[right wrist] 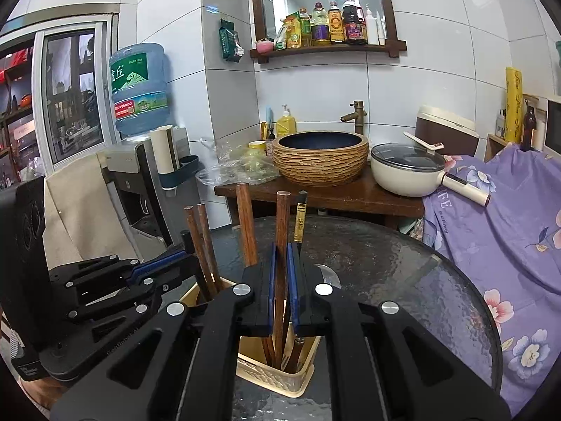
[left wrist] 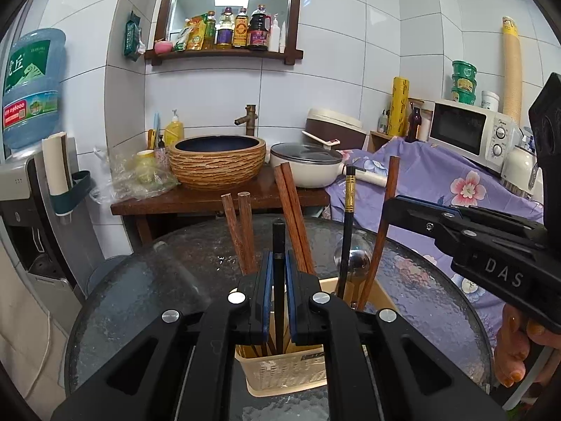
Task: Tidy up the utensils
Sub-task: 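Lower both chopsticks into the holder and open both tools, then withdraw both open tools up and away from the holder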
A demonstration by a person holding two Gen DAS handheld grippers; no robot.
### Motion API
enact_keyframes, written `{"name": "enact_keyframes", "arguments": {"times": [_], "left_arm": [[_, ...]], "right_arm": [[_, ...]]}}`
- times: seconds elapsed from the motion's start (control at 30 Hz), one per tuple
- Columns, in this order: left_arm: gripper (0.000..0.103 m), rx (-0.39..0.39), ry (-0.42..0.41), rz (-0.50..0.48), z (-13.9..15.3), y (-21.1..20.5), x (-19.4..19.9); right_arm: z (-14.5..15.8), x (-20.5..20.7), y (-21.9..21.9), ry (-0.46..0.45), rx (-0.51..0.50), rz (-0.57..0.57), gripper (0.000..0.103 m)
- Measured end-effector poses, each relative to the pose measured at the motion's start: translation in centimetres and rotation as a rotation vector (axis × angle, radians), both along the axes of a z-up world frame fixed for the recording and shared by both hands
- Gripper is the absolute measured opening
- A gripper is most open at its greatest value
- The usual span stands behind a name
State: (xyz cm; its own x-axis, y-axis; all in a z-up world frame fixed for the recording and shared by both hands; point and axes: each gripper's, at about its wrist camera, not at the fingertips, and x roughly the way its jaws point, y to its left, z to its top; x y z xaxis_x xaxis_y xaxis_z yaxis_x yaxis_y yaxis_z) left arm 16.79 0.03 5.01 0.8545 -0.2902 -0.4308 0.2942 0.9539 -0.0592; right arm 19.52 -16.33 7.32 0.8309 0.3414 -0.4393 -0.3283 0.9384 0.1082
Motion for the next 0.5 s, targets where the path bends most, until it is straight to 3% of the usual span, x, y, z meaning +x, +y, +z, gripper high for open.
{"name": "enact_keyframes", "arguments": {"times": [0.13, 0.2, 0.23, 0.43, 0.5], "left_arm": [[0.008, 0.014, -0.006, 0.0, 0.1, -0.3, -0.3], [0.021, 0.021, -0.016, 0.005, 0.3, -0.4, -0.5], [0.025, 0.016, -0.025, 0.006, 0.5, -0.3, -0.8], [0.056, 0.002, -0.095, 0.049, 1.8, 1.3, -3.2], [0.08, 0.019, -0.121, 0.09, 1.8, 2.0, -4.9]], "right_arm": [[-0.1, -0.1, 0.0, -0.004, 0.002, 0.004, 0.012], [0.0, -0.4, -0.1, -0.018, 0.002, -0.003, 0.044], [0.2, -0.6, -0.3, -0.028, 0.019, -0.004, 0.053], [1.0, -2.2, -1.7, -0.046, 0.06, -0.019, 0.054], [0.9, -3.6, -2.1, -0.054, 0.037, -0.037, 0.064]]}}
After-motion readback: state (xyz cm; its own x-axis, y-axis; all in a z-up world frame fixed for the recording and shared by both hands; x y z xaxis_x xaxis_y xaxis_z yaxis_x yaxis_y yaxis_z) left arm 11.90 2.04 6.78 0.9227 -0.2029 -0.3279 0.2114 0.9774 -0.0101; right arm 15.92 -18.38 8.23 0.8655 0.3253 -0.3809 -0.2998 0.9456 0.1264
